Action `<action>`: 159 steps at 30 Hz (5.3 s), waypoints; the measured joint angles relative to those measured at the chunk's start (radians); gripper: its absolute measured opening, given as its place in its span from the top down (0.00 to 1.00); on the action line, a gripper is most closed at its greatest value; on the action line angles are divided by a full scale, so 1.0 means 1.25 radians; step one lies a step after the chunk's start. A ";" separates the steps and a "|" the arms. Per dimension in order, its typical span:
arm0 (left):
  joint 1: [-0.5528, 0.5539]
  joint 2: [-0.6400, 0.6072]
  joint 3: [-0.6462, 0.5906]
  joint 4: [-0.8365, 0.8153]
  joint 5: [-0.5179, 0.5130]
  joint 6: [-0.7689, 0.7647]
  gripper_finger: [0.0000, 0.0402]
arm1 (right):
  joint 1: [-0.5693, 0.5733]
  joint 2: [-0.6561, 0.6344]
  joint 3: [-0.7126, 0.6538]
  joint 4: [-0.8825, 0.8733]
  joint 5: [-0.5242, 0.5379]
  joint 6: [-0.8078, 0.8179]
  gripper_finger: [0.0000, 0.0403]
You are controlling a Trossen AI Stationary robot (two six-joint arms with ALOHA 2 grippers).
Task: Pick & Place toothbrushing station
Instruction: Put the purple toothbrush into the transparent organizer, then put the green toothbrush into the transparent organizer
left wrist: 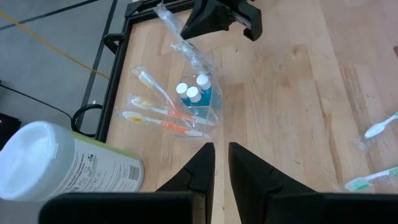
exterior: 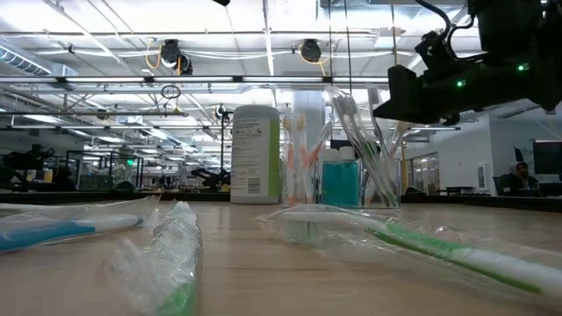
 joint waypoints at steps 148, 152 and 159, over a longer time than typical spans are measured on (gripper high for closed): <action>0.156 0.233 -0.300 0.446 0.104 -0.193 0.61 | 0.149 -0.240 0.049 -0.522 -0.653 0.245 0.68; 0.143 0.174 -0.300 0.434 0.103 -0.183 0.53 | 0.149 -0.240 0.049 -0.523 -0.653 0.246 0.68; 0.115 -0.002 -0.300 0.278 0.103 -0.225 0.51 | 0.149 -0.240 0.049 -0.517 -0.639 0.238 0.68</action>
